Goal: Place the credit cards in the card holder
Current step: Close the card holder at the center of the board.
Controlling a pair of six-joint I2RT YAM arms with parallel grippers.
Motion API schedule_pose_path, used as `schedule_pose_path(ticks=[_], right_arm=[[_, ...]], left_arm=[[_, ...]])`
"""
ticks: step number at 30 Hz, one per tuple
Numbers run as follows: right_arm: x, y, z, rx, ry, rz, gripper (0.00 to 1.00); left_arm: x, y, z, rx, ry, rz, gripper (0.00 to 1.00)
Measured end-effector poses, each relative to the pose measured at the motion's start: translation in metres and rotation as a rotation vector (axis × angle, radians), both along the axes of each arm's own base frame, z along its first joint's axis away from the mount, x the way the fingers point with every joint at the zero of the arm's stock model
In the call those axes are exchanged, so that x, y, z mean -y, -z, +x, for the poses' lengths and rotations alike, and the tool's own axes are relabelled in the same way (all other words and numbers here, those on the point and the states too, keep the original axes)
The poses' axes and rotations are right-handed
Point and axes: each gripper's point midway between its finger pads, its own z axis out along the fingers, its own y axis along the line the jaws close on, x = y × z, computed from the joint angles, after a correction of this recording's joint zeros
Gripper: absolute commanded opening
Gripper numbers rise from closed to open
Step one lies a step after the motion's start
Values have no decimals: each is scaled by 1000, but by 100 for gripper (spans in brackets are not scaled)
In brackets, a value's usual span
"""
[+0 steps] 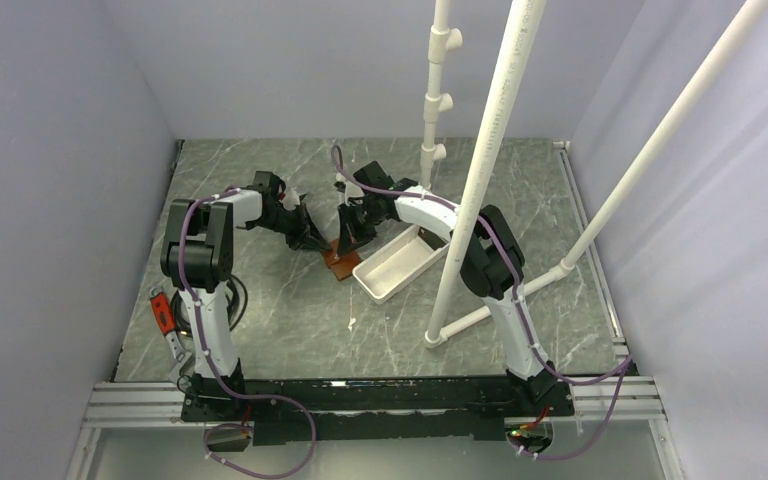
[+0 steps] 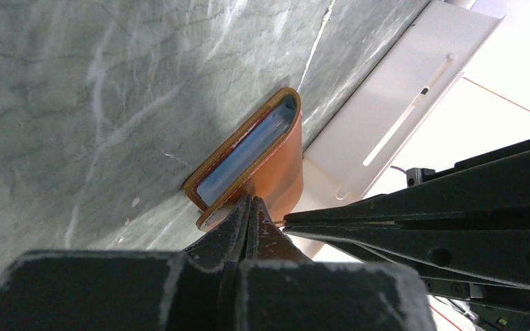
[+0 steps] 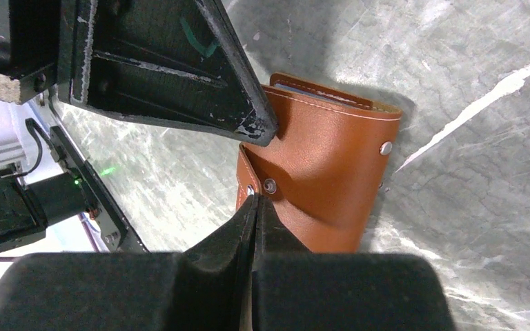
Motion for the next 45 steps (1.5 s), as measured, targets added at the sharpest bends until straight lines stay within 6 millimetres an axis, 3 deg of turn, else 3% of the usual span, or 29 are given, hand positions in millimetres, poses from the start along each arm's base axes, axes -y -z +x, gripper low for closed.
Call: schedule_pose_path(ticks=[20,25,31,45], right_arm=[[10,13,5,2,22,-56,0],[7,13,1,-23,9,3,21],[1,3,-3,-59,-12,89,27],[-7,-4,-8,-73,-28,123,24]], left_arm=[[0,0,0,0,0,0,0],[0,0,0,-1,0,0,0],[0,0,0,-1,1,0,0],[0,0,0,2,3,0,0]])
